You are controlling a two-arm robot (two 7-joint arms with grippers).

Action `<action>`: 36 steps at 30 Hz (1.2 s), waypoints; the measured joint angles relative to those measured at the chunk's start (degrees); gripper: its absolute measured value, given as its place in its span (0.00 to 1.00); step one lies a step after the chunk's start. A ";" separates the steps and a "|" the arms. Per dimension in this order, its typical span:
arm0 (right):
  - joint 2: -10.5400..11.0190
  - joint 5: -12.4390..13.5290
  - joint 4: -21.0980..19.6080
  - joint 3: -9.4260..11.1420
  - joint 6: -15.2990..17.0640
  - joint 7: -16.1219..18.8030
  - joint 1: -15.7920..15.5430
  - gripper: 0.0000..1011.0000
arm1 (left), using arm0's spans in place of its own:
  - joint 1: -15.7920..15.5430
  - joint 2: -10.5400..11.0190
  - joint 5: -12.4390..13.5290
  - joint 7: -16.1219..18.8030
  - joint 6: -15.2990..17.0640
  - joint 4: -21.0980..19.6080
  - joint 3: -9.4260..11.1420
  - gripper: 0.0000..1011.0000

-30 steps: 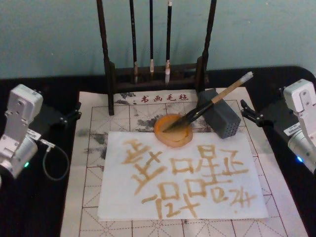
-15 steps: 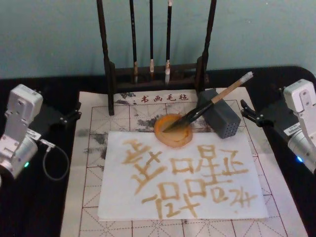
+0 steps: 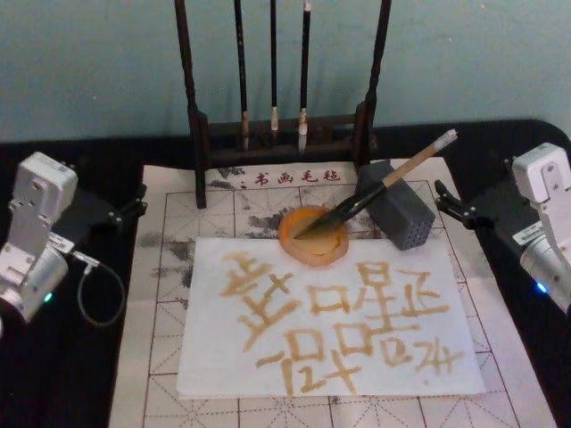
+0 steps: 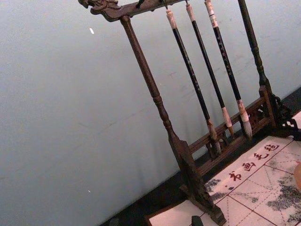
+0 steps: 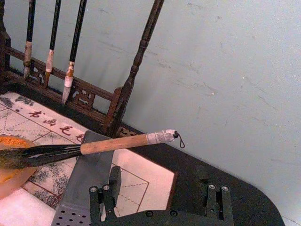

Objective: Pick up the brush from the inkstone, write on the paper, then place the brush back to its original position.

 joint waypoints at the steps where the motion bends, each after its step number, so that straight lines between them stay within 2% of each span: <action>1: 0.00 0.00 0.00 0.00 0.00 0.00 0.00 0.99 | 0.00 0.00 0.00 0.00 0.00 0.00 0.00 0.99; 8: 0.00 0.00 0.00 0.00 0.00 0.00 0.00 0.99 | 0.00 0.00 0.00 0.00 0.00 0.00 0.00 0.99; 11: -0.21 0.59 -0.49 0.89 0.27 0.52 -0.55 0.99 | 0.00 0.00 0.00 0.00 0.00 0.00 0.00 0.99; 17: -0.68 4.41 -2.26 3.09 2.69 3.17 -1.81 0.99 | 0.00 0.00 0.00 0.00 0.00 0.00 0.00 0.99; 21: -1.34 8.93 -3.38 4.91 6.00 5.97 -2.35 0.99 | 0.00 0.00 0.00 0.00 0.00 0.00 0.00 0.99; 23: -2.14 13.38 -4.08 6.61 9.57 8.34 -2.52 0.99 | 0.00 0.00 0.00 0.00 0.00 0.00 0.00 0.99; 24: -2.14 13.38 -4.08 6.61 9.57 8.34 -2.52 0.99 | 0.00 0.00 0.00 0.00 0.00 0.00 0.00 0.99; 25: -2.74 15.75 -4.26 7.50 11.58 9.39 -2.52 0.99 | 0.00 0.00 0.00 0.00 0.00 0.00 0.00 0.99; 27: -3.47 18.01 -4.36 8.49 13.52 10.32 -2.47 0.99 | 0.00 0.00 0.00 0.00 0.00 0.00 0.00 0.99; 28: -4.21 20.07 -4.39 9.33 15.38 10.99 -2.38 0.99 | 0.00 0.00 0.00 0.00 0.00 0.00 0.00 0.99; 33: -7.13 25.77 -3.91 11.93 20.64 11.98 -1.68 0.99 | 0.00 0.00 0.00 0.00 0.00 0.00 0.00 0.99; 34: -7.13 25.77 -3.91 11.93 20.64 11.98 -1.68 0.99 | 0.00 0.00 0.00 0.00 0.00 0.00 0.00 0.99; 36: -8.57 28.06 -3.43 12.95 22.54 11.92 -1.14 0.99 | 0.00 0.00 0.00 0.00 0.00 0.00 0.00 0.99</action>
